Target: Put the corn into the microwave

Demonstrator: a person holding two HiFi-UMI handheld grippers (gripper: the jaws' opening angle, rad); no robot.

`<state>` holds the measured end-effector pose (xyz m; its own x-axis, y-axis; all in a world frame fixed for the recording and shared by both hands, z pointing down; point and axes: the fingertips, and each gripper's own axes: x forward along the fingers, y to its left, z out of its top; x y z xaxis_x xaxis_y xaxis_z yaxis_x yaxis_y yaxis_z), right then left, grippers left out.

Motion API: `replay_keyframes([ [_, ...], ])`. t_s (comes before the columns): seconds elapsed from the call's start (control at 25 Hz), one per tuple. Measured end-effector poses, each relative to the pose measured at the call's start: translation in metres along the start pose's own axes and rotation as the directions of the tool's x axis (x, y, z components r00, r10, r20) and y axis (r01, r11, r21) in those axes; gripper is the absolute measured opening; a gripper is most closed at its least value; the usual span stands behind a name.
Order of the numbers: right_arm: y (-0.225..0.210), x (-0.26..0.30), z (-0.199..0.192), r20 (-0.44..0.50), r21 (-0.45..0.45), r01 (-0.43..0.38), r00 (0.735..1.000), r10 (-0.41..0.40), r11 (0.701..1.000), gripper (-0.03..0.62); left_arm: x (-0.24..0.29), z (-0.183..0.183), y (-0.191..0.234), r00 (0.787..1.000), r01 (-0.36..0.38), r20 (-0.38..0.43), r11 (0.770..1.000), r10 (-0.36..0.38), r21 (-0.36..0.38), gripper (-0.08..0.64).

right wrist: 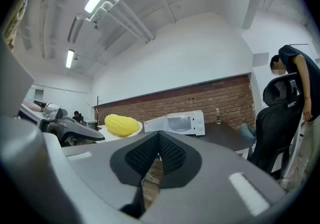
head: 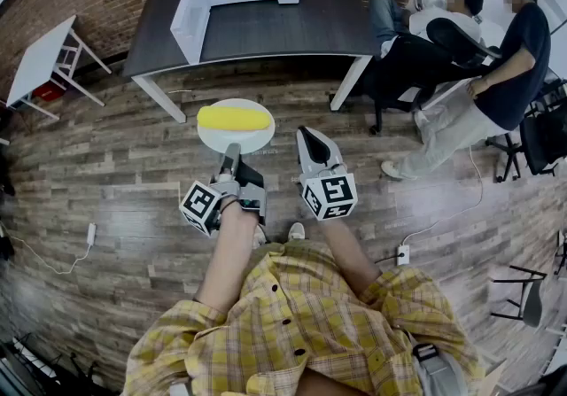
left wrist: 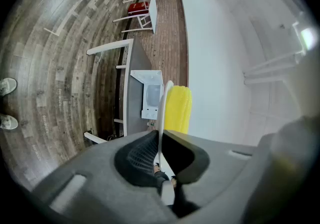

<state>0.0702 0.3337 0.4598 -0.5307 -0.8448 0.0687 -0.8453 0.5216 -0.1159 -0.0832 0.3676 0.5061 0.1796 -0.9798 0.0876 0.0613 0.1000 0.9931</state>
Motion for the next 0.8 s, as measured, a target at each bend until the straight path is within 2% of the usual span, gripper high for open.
replay_keyframes([
  [0.12,-0.002,-0.002,0.000,0.000,0.001,-0.002,1.000,0.002,1.000,0.003,0.000,-0.005,-0.002,1.000,0.000,0.002,1.000,0.000,-0.014,0.021],
  [0.44,-0.010,-0.014,-0.002,-0.004,-0.008,-0.013,1.000,0.013,1.000,0.002,-0.004,-0.016,0.001,1.000,0.008,0.010,1.000,-0.008,0.011,0.021],
  [0.6,-0.014,-0.015,-0.003,-0.017,-0.014,-0.050,0.999,0.049,0.999,0.003,-0.002,-0.023,0.000,1.000,0.010,0.024,1.000,-0.010,0.009,0.021],
  [0.72,-0.015,-0.015,-0.001,-0.017,-0.019,-0.067,0.998,0.067,0.998,0.003,-0.001,-0.026,-0.009,0.999,0.037,0.039,0.999,-0.037,-0.015,0.021],
  [0.8,-0.016,-0.019,0.001,-0.009,-0.020,-0.077,0.997,0.077,0.997,0.003,-0.005,-0.027,-0.005,0.998,0.022,0.053,1.000,-0.021,-0.018,0.021],
])
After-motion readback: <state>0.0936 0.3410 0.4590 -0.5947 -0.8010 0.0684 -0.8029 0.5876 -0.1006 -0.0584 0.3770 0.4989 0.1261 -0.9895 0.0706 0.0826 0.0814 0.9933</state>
